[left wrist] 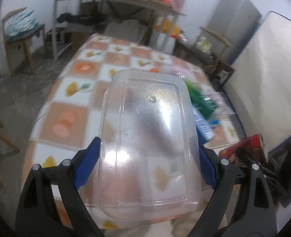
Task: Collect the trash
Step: 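Carry the milk can and clear box over the blue wastebasket with both tools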
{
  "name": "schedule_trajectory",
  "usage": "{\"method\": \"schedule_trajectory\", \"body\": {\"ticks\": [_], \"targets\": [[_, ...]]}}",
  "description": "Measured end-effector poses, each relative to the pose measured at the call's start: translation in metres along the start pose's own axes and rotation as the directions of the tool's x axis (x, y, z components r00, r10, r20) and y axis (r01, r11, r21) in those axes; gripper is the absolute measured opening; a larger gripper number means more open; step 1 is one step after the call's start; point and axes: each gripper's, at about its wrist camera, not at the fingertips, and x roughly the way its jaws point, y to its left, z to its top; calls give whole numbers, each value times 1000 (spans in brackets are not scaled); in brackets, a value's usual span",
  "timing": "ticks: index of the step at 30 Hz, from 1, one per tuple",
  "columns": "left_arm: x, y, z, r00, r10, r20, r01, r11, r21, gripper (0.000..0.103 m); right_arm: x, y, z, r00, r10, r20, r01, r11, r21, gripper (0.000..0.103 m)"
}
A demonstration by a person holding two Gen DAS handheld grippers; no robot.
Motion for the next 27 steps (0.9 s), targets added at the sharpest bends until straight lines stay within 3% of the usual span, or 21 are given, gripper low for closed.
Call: {"method": "schedule_trajectory", "body": {"ticks": [7, 12, 16, 20, 23, 25, 26, 27], "targets": [[20, -97, 24, 985, -169, -39, 173, 972, 158, 85, -61, -67, 0, 987, -114, 109, 99, 986, 138, 64], [58, -200, 29, 942, -299, -151, 330, 904, 272, 85, -117, -143, -19, 944, -300, 135, 258, 929, 264, 64], [106, -282, 21, 878, -373, -302, 456, 842, 288, 86, -158, -208, -44, 893, -440, 101, 372, 844, 386, 64], [165, -369, -2, 790, -392, -471, 551, 791, 265, 86, -185, -273, -76, 837, -546, 22, 469, 738, 485, 64], [210, -423, -28, 733, -360, -577, 578, 777, 249, 86, -190, -324, -104, 808, -586, -67, 522, 659, 541, 64], [241, -451, -48, 706, -314, -635, 566, 789, 240, 86, -187, -360, -123, 804, -580, -130, 536, 614, 579, 64], [263, -469, -62, 683, -285, -672, 562, 793, 235, 86, -185, -376, -133, 803, -574, -158, 541, 593, 596, 64], [277, -481, -72, 676, -260, -689, 553, 797, 242, 86, -180, -395, -144, 805, -562, -192, 545, 571, 614, 64]]}}
